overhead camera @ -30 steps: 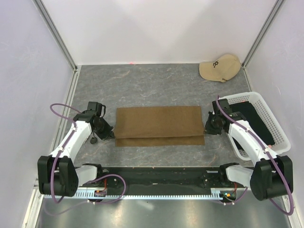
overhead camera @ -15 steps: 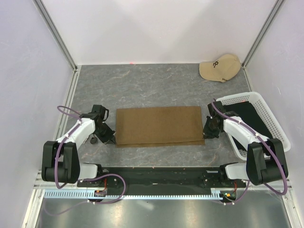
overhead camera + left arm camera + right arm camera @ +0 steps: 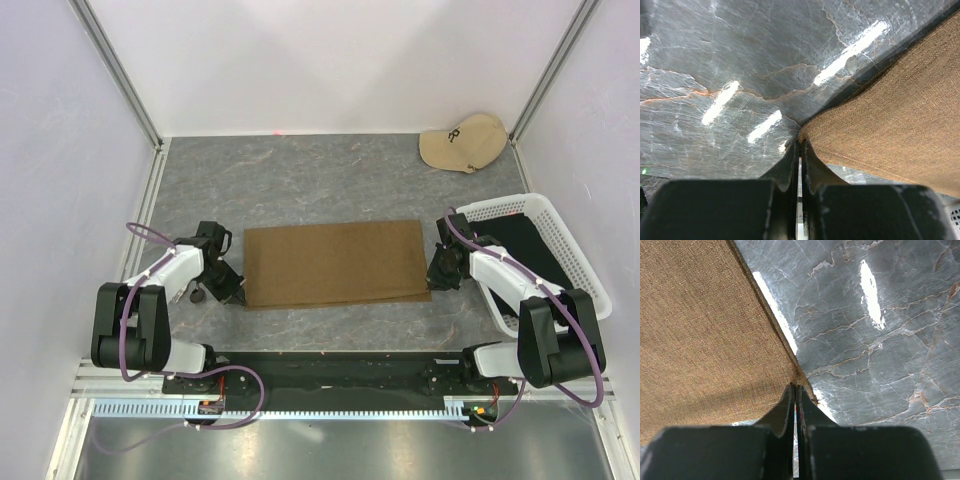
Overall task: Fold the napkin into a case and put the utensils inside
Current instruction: Fold and flatten the napkin at the center of the board, then smooth out the rectangle-folded napkin at the center of the board, then pick up the rectangle-folded napkin from the center of the board.
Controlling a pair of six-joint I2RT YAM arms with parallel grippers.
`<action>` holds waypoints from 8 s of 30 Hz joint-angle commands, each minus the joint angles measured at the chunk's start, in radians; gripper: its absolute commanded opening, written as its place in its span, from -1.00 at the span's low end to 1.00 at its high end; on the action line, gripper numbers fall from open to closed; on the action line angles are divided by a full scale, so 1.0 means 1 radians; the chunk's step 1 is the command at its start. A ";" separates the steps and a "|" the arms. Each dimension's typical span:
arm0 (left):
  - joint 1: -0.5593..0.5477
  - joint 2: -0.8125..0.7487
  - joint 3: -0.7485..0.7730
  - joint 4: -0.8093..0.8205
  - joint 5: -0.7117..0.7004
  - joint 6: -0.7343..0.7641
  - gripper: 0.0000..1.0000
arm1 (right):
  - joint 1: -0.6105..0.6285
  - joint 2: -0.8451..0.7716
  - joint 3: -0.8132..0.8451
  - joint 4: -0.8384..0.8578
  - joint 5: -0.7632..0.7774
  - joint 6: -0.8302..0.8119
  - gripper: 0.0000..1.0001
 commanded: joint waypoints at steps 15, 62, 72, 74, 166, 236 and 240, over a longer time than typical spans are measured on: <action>0.005 -0.120 -0.007 -0.031 -0.019 -0.007 -0.96 | -0.005 -0.111 0.095 -0.179 0.060 -0.035 -1.00; 0.004 -0.041 0.096 -0.071 -0.013 -0.012 -0.96 | -0.004 0.151 0.132 -0.017 0.126 -0.038 -1.00; 0.005 0.060 0.032 -0.017 0.026 -0.001 -0.91 | -0.004 0.139 0.140 -0.014 0.117 -0.061 -0.90; 0.005 0.050 0.044 -0.037 0.043 0.013 -0.77 | -0.004 0.122 0.155 -0.023 0.121 -0.082 -0.81; -0.208 0.657 0.742 0.444 0.270 0.077 -0.84 | 0.263 0.719 0.905 0.150 0.173 -0.165 -0.16; -0.372 0.459 0.451 0.176 -0.103 0.278 -0.96 | 0.071 0.246 0.298 0.156 0.129 -0.280 0.16; -0.322 0.455 0.454 0.162 -0.111 0.306 -0.96 | 0.065 0.272 0.293 0.182 0.114 -0.289 0.12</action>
